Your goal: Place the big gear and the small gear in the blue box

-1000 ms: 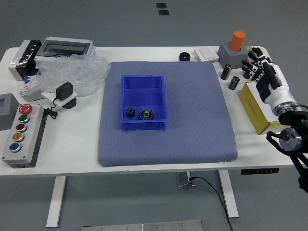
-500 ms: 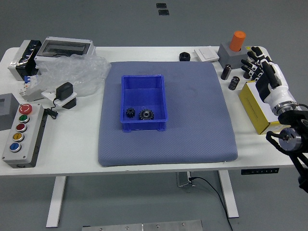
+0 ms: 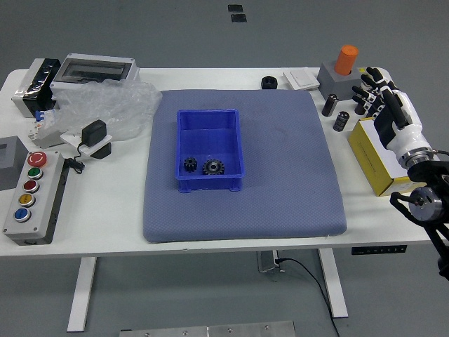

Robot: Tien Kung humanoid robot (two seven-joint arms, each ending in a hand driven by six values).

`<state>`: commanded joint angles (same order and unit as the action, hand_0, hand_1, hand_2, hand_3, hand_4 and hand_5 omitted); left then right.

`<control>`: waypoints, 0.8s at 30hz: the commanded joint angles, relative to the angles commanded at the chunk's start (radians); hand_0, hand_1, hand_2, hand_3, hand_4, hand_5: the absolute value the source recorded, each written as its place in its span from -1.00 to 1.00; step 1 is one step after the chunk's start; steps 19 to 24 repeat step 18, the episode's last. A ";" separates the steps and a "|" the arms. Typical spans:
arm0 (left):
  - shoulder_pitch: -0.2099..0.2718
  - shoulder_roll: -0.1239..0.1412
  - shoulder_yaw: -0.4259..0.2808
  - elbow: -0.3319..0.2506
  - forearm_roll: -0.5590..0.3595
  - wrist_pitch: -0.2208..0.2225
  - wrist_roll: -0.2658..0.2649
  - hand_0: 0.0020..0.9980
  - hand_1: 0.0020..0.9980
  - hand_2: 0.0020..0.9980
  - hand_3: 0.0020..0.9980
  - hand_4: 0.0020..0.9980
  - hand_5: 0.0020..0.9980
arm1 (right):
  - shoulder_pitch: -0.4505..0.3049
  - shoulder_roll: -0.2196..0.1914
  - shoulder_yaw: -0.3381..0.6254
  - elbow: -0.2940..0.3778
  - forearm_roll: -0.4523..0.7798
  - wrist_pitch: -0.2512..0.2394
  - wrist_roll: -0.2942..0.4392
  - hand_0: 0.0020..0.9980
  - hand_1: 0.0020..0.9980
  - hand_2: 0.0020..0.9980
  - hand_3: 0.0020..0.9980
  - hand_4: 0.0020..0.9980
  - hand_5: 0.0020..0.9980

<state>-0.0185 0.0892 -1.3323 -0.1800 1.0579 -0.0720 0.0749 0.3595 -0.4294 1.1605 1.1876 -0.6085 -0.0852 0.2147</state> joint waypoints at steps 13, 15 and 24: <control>-0.007 -0.005 -0.018 0.000 0.016 -0.002 0.013 0.45 0.39 0.56 0.66 0.23 -1.00 | -0.008 -0.005 -0.003 0.012 -0.008 0.003 -0.010 0.71 0.60 0.80 0.75 0.64 0.21; -0.008 -0.005 -0.018 0.000 0.017 -0.002 0.013 0.45 0.39 0.56 0.66 0.23 -1.00 | -0.008 -0.005 -0.005 0.012 -0.008 0.003 -0.011 0.71 0.60 0.80 0.75 0.64 0.21; -0.010 -0.006 -0.019 0.000 0.018 -0.002 0.014 0.45 0.39 0.56 0.66 0.23 -1.00 | -0.008 -0.003 -0.008 0.012 -0.008 0.003 -0.011 0.71 0.60 0.80 0.75 0.64 0.21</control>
